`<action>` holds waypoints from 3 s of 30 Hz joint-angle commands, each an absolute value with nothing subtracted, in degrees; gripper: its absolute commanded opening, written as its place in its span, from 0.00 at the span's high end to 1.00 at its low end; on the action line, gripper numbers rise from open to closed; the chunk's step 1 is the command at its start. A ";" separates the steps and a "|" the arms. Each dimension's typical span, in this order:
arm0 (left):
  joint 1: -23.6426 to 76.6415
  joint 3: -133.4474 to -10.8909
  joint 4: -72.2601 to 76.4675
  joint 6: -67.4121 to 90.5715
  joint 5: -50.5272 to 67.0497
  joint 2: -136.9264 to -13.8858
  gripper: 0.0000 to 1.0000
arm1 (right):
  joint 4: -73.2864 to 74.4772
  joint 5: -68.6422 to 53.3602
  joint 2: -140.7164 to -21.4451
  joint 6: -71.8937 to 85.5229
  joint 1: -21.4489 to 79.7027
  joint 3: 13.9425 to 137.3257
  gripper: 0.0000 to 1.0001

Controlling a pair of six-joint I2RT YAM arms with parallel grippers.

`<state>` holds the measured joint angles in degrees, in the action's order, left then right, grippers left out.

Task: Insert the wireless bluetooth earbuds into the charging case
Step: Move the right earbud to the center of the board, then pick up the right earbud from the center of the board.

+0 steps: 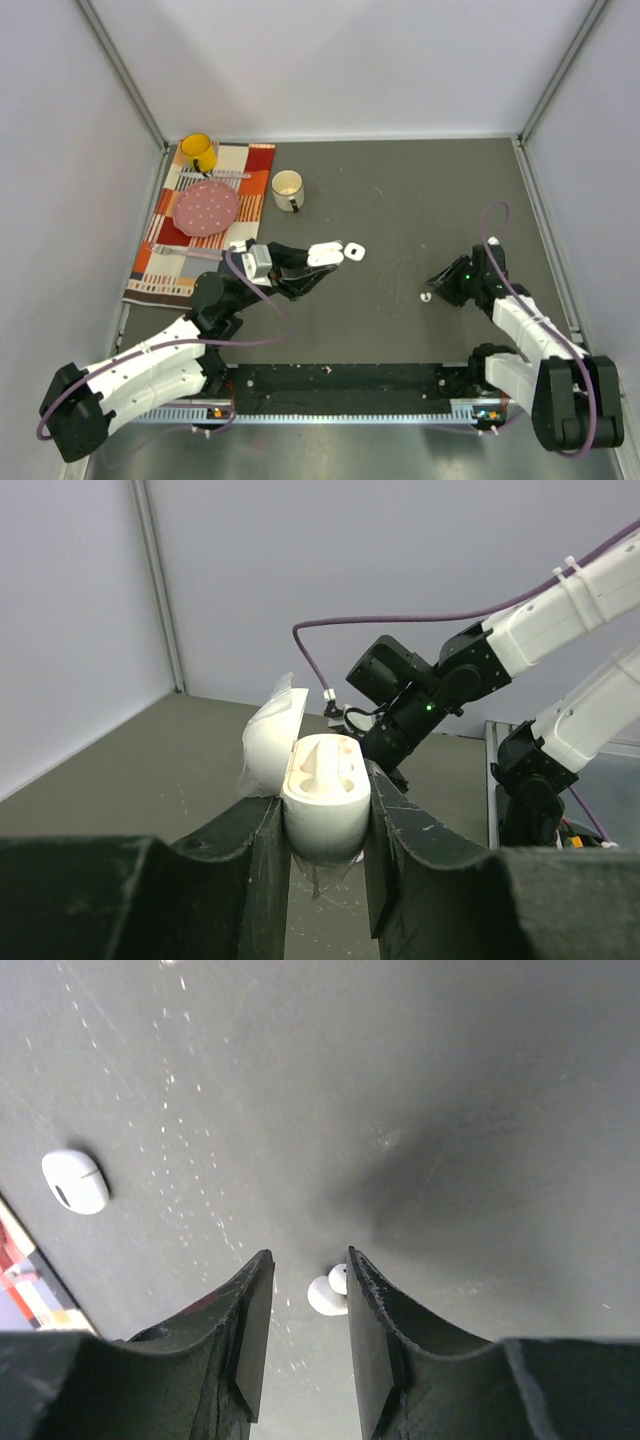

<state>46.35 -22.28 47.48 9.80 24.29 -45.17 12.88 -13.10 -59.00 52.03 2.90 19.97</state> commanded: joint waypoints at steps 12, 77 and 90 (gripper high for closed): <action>46.58 -23.38 51.06 10.81 23.73 -44.65 1.00 | 22.33 -10.19 -42.10 57.66 3.25 16.79 0.67; 46.58 -22.59 49.13 9.49 22.24 -43.50 1.00 | 14.50 -5.10 -55.02 53.53 7.12 21.27 0.77; 46.58 -22.68 48.87 9.49 22.50 -43.33 1.00 | 14.68 -4.66 -55.19 53.61 7.21 22.06 0.85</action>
